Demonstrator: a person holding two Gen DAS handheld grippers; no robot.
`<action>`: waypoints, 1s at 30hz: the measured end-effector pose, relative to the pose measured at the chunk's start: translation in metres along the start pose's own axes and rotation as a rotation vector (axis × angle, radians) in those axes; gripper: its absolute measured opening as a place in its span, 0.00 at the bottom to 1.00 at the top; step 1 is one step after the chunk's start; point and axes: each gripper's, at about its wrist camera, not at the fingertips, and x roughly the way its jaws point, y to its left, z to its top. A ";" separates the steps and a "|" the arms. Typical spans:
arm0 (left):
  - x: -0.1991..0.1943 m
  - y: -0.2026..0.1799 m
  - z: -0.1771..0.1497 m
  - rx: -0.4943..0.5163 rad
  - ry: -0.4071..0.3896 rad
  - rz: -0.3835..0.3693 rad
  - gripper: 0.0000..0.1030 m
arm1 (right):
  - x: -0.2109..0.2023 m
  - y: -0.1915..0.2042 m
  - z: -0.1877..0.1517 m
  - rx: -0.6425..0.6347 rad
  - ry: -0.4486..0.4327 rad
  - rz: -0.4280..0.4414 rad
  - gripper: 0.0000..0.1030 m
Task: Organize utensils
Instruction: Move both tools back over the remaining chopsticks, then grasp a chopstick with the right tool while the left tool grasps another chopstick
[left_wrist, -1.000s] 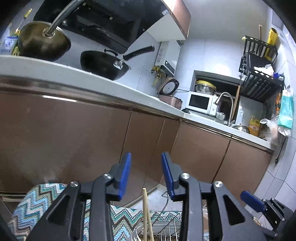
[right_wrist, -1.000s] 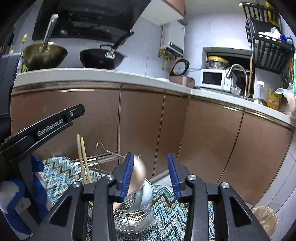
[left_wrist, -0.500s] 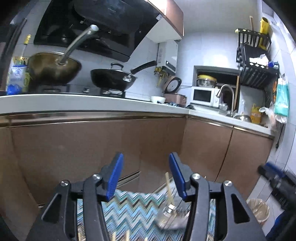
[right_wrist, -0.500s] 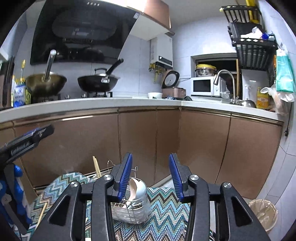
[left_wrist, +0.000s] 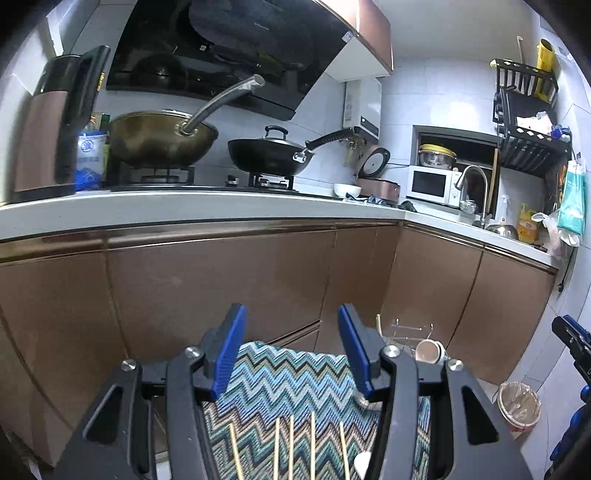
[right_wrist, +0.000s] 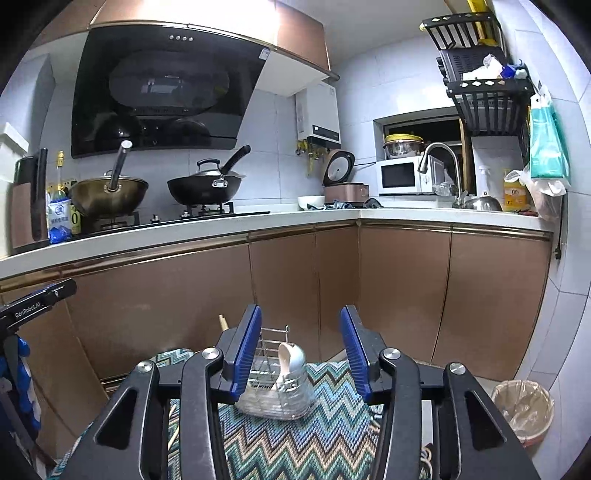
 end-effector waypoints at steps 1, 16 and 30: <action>-0.004 0.002 0.000 -0.002 0.004 -0.001 0.49 | -0.005 0.001 0.000 0.004 0.001 0.003 0.43; -0.070 0.035 -0.002 0.009 0.040 -0.018 0.49 | -0.078 0.031 0.008 -0.022 -0.047 0.075 0.43; -0.012 0.060 -0.031 -0.065 0.352 -0.140 0.48 | -0.038 0.072 -0.010 -0.063 0.182 0.245 0.39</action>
